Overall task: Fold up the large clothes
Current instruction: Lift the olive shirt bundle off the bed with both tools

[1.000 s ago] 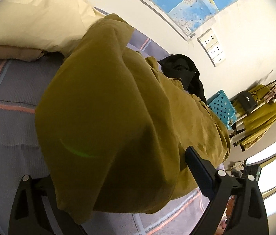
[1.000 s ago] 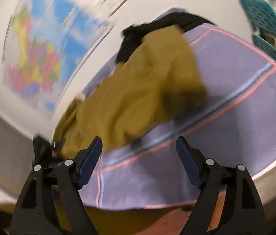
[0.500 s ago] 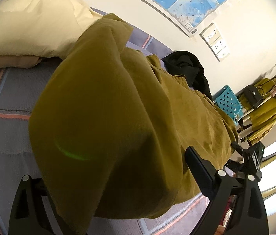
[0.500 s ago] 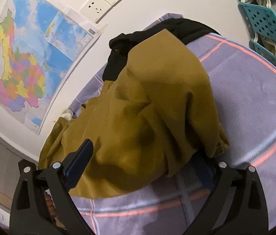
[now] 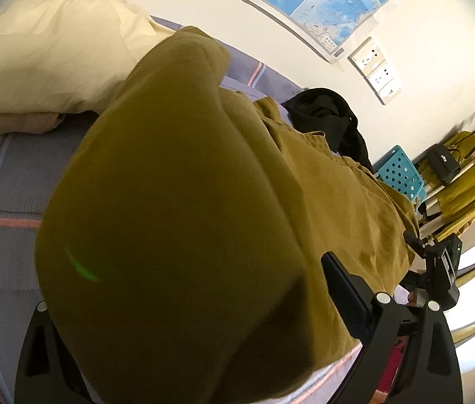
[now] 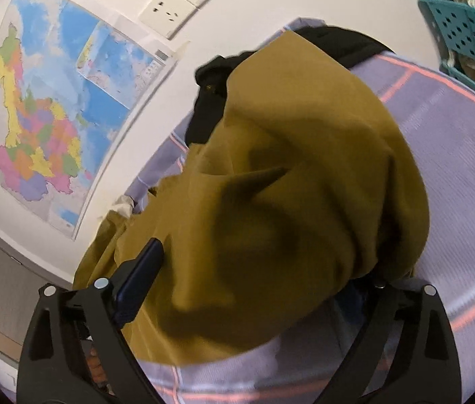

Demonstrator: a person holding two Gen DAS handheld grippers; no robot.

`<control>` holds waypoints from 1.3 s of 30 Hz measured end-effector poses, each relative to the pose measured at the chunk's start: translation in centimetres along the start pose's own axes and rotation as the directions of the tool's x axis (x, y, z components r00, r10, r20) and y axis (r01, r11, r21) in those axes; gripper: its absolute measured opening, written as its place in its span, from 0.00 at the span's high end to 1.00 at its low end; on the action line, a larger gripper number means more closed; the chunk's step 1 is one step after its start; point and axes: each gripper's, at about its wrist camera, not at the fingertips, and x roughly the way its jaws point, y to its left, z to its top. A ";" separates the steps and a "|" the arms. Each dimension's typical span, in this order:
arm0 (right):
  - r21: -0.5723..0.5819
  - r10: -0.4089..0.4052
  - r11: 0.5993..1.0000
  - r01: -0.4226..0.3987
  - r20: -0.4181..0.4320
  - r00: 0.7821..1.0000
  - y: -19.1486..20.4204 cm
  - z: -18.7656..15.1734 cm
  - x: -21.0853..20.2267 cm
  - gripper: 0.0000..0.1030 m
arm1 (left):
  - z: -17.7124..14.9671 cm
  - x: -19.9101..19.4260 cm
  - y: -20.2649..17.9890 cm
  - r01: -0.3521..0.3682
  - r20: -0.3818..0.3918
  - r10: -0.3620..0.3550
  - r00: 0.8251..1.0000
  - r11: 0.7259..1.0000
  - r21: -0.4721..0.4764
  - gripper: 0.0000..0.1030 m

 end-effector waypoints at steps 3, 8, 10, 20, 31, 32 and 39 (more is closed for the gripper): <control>0.003 0.051 0.999 -0.051 0.039 0.998 -0.2 0.3 -0.1 0.21 | 0.3 0.2 0.0 -0.029 0.011 0.029 1.000 0.999 0.016 0.13; 0.022 0.023 1.000 -0.023 -0.005 1.000 -0.7 0.9 1.2 0.18 | 0.5 0.5 -0.3 -0.062 0.011 0.062 0.998 0.997 0.041 0.14; 0.021 0.020 1.000 -0.020 -0.003 1.000 -0.5 1.1 1.7 0.18 | 0.5 0.7 -0.5 -0.076 0.013 0.076 0.997 0.996 0.048 0.14; 0.006 0.022 1.000 -0.022 -0.027 0.999 -1.0 1.3 2.2 0.37 | 0.5 1.0 -1.5 -0.114 0.019 0.113 0.993 0.991 0.071 0.15; -0.011 -0.016 1.000 0.016 -0.038 0.999 0.5 1.4 4.3 0.41 | 0.8 1.2 -1.5 -0.129 0.026 0.127 0.992 0.988 0.083 0.18; -0.001 -0.001 1.000 0.001 -0.041 0.999 0.4 1.4 4.2 0.45 | 0.7 1.0 -1.1 -0.130 0.025 0.128 0.991 0.988 0.086 0.22; -0.036 0.063 0.997 -0.065 -0.064 0.996 1.4 1.4 3.2 0.55 | 1.0 0.5 -1.0 -0.134 0.029 0.132 0.991 0.986 0.096 0.43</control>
